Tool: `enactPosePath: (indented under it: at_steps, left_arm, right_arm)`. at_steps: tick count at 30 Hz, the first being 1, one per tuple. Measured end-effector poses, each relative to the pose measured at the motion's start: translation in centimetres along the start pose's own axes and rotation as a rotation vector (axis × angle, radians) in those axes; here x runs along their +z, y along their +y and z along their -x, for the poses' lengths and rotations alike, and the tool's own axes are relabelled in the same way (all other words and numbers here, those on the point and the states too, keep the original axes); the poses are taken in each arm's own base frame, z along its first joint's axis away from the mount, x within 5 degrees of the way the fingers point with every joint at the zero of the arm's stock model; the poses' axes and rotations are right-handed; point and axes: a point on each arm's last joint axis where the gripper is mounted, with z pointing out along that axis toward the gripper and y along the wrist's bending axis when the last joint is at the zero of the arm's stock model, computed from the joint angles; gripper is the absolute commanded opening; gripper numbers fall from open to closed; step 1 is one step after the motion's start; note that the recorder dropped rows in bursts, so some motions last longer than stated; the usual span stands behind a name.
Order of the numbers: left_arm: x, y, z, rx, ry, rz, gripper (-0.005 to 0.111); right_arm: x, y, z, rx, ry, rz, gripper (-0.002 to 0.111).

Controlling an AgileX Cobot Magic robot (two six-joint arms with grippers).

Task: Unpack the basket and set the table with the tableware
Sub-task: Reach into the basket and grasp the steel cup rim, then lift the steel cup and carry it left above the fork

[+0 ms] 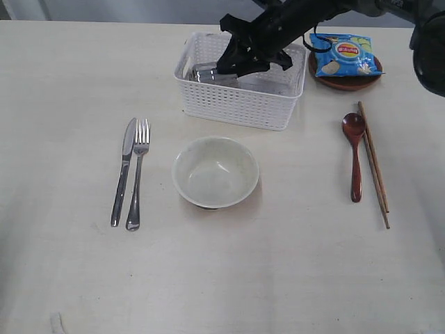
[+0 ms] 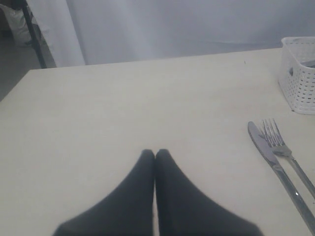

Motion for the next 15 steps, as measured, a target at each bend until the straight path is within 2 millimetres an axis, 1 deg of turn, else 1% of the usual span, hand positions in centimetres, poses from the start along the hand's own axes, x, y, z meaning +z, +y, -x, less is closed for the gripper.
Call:
enactPosePath:
  at_steps: [2,3,5,7,8,12,15]
  left_arm:
    - [0.0,0.0,0.0,0.000,0.000,0.000,0.000]
    - [0.0,0.0,0.0,0.000,0.000,0.000,0.000]
    - [0.0,0.0,0.0,0.000,0.000,0.000,0.000]
    - [0.0,0.0,0.0,0.000,0.000,0.000,0.000]
    - [0.0,0.0,0.0,0.000,0.000,0.000,0.000]
    - [0.0,0.0,0.0,0.000,0.000,0.000,0.000]
    - [0.0,0.0,0.0,0.000,0.000,0.000,0.000]
  right_arm:
    - [0.4,0.5,-0.1,-0.012,0.006,0.010,0.035]
    - [0.5,0.6,-0.1,-0.016,0.007,0.011,0.032]
    - [0.6,0.8,-0.1,-0.020,0.008,0.017,0.019]
    - [0.2,1.2,0.0,-0.024,-0.001,0.026,0.002]
    - [-0.2,1.5,0.2,-0.038,-0.011,0.028,0.000]
    - [-2.6,2.5,0.8,-0.100,-0.043,0.008,-0.001]
    - [-5.0,3.5,1.3,-0.142,-0.084,-0.002,-0.001]
